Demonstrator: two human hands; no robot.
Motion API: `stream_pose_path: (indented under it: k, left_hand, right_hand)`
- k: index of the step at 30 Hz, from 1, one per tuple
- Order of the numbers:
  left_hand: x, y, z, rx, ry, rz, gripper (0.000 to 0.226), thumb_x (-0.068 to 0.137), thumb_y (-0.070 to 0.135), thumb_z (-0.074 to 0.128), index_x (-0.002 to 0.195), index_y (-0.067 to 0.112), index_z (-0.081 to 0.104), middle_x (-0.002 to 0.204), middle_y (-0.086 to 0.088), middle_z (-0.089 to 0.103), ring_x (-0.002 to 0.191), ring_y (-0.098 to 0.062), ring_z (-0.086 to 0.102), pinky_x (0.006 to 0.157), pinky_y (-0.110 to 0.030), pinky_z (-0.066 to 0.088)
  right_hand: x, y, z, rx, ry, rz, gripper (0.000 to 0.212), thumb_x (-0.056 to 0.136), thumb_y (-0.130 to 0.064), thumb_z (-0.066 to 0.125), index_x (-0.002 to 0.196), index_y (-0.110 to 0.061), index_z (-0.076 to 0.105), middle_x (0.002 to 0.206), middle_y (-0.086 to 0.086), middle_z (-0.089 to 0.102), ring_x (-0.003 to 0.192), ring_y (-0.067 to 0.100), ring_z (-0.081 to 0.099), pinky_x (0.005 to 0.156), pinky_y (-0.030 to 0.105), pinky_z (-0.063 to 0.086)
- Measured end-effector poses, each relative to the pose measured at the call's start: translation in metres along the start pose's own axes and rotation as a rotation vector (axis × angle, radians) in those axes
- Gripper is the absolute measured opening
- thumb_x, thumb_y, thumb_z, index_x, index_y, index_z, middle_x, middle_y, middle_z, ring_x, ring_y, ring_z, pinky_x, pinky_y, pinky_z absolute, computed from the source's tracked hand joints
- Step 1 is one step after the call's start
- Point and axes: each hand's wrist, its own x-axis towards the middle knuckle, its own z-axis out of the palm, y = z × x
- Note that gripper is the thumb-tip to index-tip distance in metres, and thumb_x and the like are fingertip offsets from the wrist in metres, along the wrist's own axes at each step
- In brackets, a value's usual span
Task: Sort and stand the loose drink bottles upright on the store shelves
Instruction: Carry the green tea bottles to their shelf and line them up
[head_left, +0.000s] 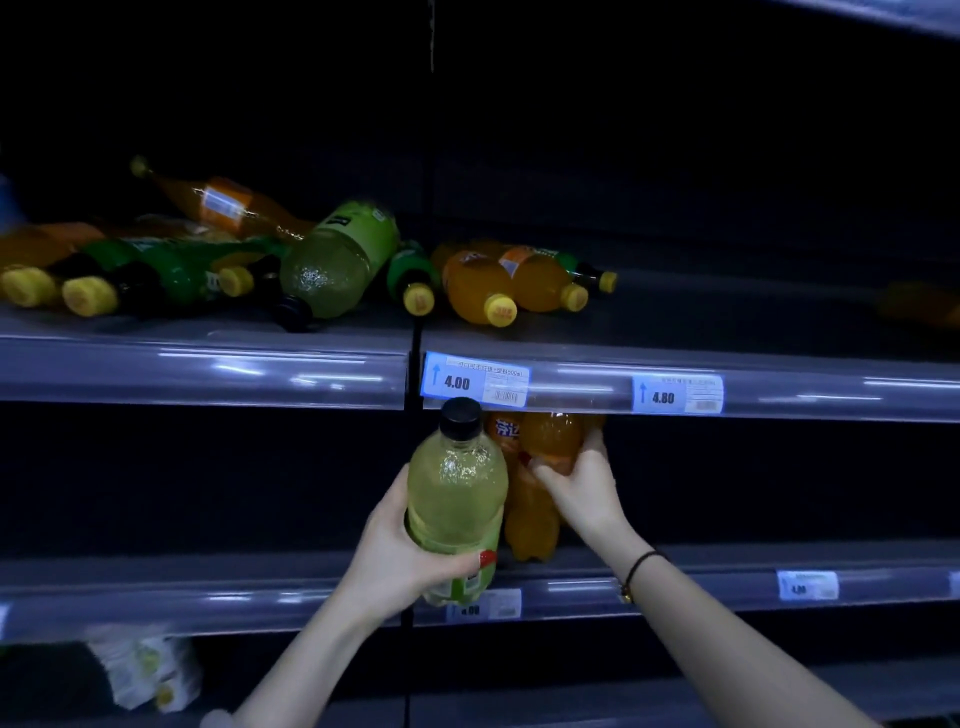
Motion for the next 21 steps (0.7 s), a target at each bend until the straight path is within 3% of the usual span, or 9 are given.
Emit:
stream_pose_path:
  k: [2,4,6,8,11,15,18,21]
  left_hand:
    - [-0.004,0.012,-0.003,-0.016,-0.028,0.023,0.08,0.045,0.014,0.088,0.118,0.023,0.056,0.104,0.009,0.071,0.095,-0.008,0.068,0.074,-0.014,0.051]
    - [-0.008,0.025,-0.008,-0.038,-0.038,0.042,0.08,0.044,0.018,0.087,0.117,0.023,0.056,0.104,0.007,0.072,0.094,-0.008,0.068,0.075,-0.017,0.052]
    - [-0.009,0.039,-0.016,-0.055,-0.044,0.062,0.078,0.043,0.02,0.087,0.115,0.022,0.058,0.102,0.004,0.072,0.093,-0.01,0.069,0.075,-0.019,0.052]
    - [-0.01,0.055,-0.028,-0.073,-0.055,0.092,0.075,0.042,0.022,0.087,0.112,0.021,0.06,0.102,0.003,0.073,0.092,-0.01,0.069,0.074,-0.018,0.052]
    - [-0.008,0.082,-0.064,-0.115,-0.054,0.13,0.075,0.039,0.027,0.087,0.109,0.018,0.061,0.1,0.003,0.074,0.092,-0.012,0.071,0.073,-0.019,0.053]
    - [0.002,0.123,-0.133,-0.119,-0.051,0.201,0.073,0.038,0.027,0.085,0.106,0.016,0.061,0.097,0.003,0.075,0.089,-0.014,0.072,0.072,-0.022,0.055]
    - [0.02,0.15,-0.191,-0.06,-0.005,0.259,0.065,0.039,0.029,0.085,0.1,0.021,0.062,0.092,0.009,0.076,0.084,-0.009,0.072,0.066,-0.016,0.053]
    - [0.044,0.165,-0.241,-0.007,0.028,0.271,0.058,0.047,0.018,0.091,0.097,0.022,0.062,0.087,0.014,0.075,0.081,-0.004,0.071,0.062,-0.013,0.052]
  right_hand:
    - [-0.013,-0.001,0.001,-0.229,0.01,-0.066,0.041,0.082,-0.032,0.067,0.112,-0.01,0.049,0.114,0.012,0.051,0.116,0.03,0.048,0.102,0.043,0.039]
    - [-0.033,-0.011,0.0,-0.237,0.057,-0.178,0.038,0.089,-0.028,0.059,0.121,-0.009,0.05,0.119,0.005,0.05,0.117,0.023,0.047,0.104,0.039,0.037]
    - [-0.054,-0.034,0.001,-0.013,0.034,-0.288,0.019,0.094,-0.021,0.052,0.107,-0.013,0.063,0.107,-0.002,0.063,0.103,0.015,0.059,0.094,0.038,0.048]
    - [-0.073,-0.067,0.006,0.233,-0.024,-0.331,0.024,0.098,-0.016,0.045,0.094,-0.013,0.068,0.093,-0.001,0.071,0.088,0.012,0.065,0.082,0.035,0.054]
    - [-0.091,-0.121,0.018,0.481,-0.012,-0.328,0.032,0.101,-0.014,0.038,0.091,-0.003,0.066,0.09,0.013,0.071,0.082,0.022,0.065,0.078,0.035,0.053]
    - [-0.104,-0.198,0.039,0.724,-0.144,-0.334,0.037,0.102,-0.016,0.036,0.09,-0.004,0.068,0.086,0.002,0.072,0.08,0.007,0.065,0.071,0.019,0.053]
    - [-0.092,-0.255,0.067,0.662,-0.175,-0.412,0.04,0.102,-0.022,0.036,0.084,-0.012,0.07,0.087,-0.001,0.073,0.083,0.007,0.065,0.077,0.022,0.053]
    - [-0.06,-0.292,0.09,0.358,0.054,-0.567,0.022,0.096,-0.014,0.047,0.099,-0.008,0.068,0.1,0.003,0.069,0.094,0.015,0.064,0.085,0.03,0.051]
